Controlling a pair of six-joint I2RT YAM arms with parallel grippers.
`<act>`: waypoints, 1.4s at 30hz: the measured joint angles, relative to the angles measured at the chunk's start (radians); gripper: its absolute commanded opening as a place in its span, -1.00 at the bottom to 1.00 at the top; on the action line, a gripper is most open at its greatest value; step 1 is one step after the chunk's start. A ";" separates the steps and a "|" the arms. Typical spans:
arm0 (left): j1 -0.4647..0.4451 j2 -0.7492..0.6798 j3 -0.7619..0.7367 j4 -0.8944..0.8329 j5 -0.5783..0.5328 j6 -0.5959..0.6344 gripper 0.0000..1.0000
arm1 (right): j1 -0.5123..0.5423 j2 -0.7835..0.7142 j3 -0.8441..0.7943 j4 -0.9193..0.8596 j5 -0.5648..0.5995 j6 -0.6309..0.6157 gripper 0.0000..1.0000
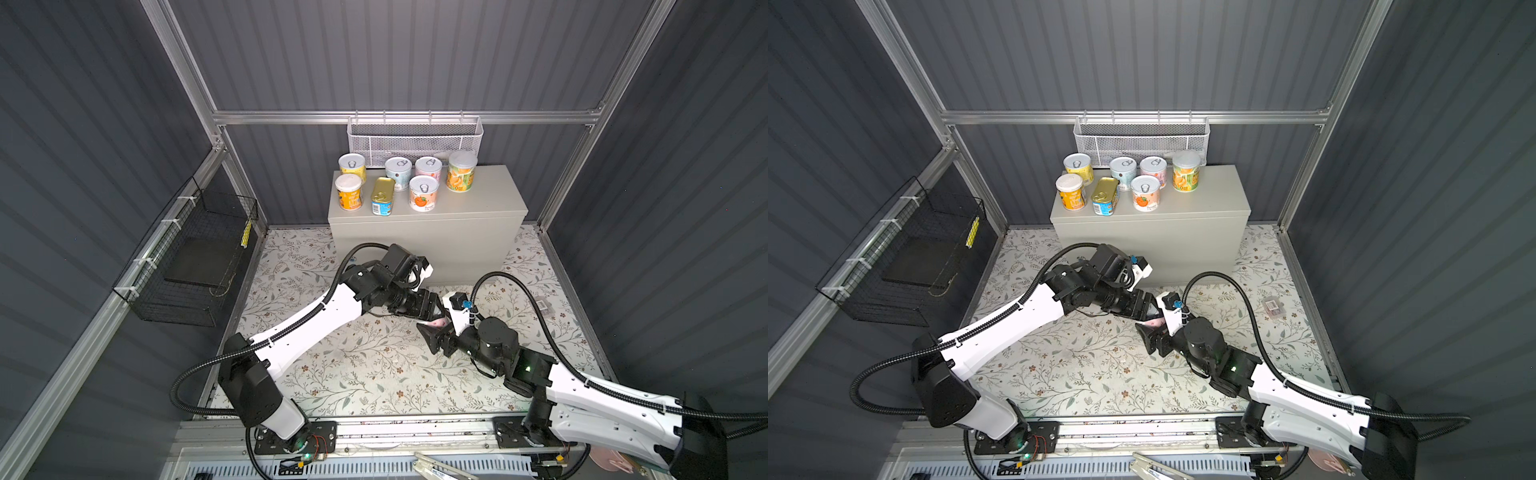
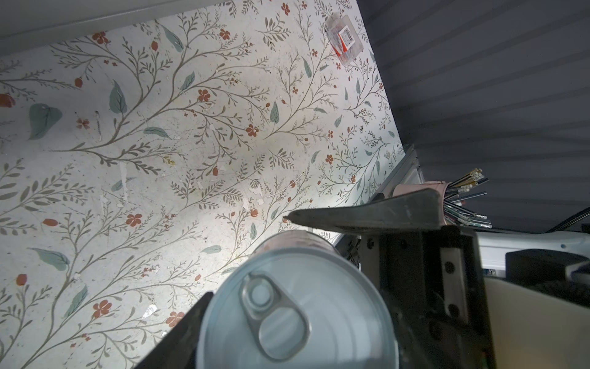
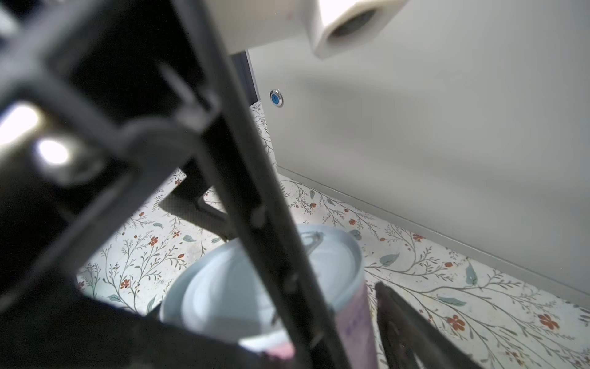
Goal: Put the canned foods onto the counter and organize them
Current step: 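Close the right gripper around the pink can held by the left gripper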
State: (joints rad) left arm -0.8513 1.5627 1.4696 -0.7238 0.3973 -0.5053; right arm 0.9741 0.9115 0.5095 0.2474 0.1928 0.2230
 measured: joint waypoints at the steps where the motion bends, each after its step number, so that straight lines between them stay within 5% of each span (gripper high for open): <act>1: 0.000 0.000 -0.005 0.006 0.001 -0.003 0.14 | 0.000 0.000 0.000 0.002 0.001 -0.001 0.82; 20: 0.002 0.003 -0.009 0.038 0.024 -0.026 0.17 | 0.002 0.018 -0.001 0.032 0.016 -0.023 0.32; 26: 0.002 0.006 -0.009 0.053 0.032 -0.030 0.54 | 0.004 0.002 -0.011 0.036 0.035 -0.023 0.27; 28: 0.001 0.007 -0.009 0.061 0.036 -0.031 0.96 | 0.005 -0.006 -0.014 0.034 0.041 -0.021 0.26; 42: 0.022 -0.015 -0.013 0.075 0.014 -0.038 0.99 | 0.004 -0.106 -0.048 -0.038 0.115 0.003 0.23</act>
State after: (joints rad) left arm -0.8295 1.5475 1.4567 -0.6491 0.4110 -0.5430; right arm 0.9779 0.8059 0.4610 0.2096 0.3077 0.2264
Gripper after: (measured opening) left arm 0.996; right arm 0.776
